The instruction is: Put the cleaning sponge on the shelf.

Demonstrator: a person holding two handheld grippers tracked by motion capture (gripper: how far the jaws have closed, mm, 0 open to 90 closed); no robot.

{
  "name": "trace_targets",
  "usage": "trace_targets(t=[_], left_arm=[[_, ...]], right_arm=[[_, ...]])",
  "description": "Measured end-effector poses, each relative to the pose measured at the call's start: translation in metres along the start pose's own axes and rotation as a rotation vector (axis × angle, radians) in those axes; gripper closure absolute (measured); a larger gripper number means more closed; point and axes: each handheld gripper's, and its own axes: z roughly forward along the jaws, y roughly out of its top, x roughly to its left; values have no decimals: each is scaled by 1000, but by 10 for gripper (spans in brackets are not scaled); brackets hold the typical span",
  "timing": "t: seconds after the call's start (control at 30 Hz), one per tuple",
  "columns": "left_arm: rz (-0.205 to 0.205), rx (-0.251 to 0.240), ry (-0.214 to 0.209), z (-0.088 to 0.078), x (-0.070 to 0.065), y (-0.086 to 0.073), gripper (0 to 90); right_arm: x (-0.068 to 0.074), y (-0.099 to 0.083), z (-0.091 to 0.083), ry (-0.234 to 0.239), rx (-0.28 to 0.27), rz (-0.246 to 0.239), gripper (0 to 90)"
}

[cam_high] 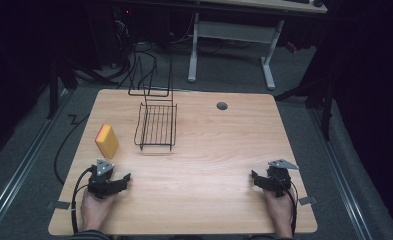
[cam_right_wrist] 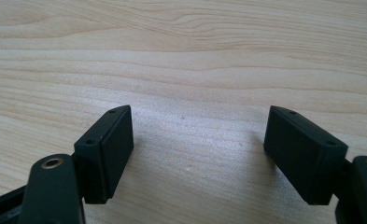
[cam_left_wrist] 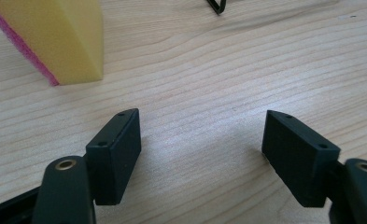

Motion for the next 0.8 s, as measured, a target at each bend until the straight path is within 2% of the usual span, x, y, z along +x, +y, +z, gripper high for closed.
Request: trace_targets(t=[0.23, 0.47, 0.8], left_arm=[[6, 3, 14, 0, -2, 0, 292], [-29, -6, 14, -1, 1, -1, 292], [-30, -15, 13, -3, 2, -2, 293]], right_arm=[[0, 0, 0, 1, 0, 0, 242], [0, 0, 0, 1, 0, 0, 242], [0, 0, 0, 1, 0, 0, 242]])
